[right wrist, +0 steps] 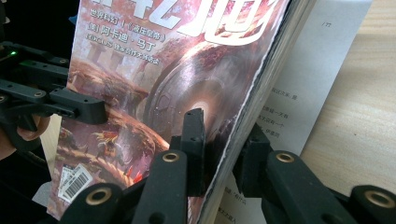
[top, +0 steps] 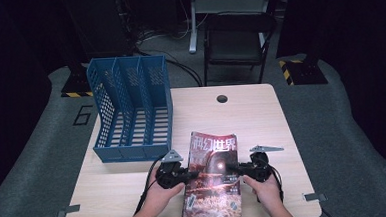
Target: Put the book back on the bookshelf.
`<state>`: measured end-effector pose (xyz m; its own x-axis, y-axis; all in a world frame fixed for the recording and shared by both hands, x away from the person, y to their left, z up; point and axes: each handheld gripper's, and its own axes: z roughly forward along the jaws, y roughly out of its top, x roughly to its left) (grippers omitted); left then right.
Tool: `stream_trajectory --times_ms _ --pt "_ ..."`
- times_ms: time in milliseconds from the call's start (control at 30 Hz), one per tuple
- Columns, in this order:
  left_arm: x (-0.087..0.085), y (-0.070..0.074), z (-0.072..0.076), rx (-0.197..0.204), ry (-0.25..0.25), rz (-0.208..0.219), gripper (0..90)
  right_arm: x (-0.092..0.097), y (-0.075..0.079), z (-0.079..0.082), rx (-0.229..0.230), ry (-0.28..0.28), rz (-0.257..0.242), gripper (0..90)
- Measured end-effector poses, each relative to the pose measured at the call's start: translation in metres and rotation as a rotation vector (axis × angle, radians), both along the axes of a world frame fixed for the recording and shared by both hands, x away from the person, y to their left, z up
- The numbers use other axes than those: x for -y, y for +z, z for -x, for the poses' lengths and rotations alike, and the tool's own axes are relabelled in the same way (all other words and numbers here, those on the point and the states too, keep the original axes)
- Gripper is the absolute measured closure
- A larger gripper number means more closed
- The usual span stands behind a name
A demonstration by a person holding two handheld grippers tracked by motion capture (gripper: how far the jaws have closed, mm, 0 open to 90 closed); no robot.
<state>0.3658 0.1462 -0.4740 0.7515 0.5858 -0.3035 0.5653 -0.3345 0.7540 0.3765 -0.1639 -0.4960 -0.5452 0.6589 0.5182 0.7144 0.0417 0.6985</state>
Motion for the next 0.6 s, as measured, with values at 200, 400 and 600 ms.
stream_trajectory --times_ms 200,400,600 --pt "-0.004 0.005 -0.001 0.003 0.011 0.020 76.9 -0.001 0.004 0.001 0.017 0.009 -0.007 77.7" --pt "-0.009 0.015 0.000 0.041 0.018 0.044 77.6 -0.004 0.020 0.008 0.113 0.011 -0.008 81.9" --pt "-0.011 0.021 0.001 0.048 0.013 0.061 78.5 -0.004 0.030 0.009 0.174 0.014 -0.005 84.8"
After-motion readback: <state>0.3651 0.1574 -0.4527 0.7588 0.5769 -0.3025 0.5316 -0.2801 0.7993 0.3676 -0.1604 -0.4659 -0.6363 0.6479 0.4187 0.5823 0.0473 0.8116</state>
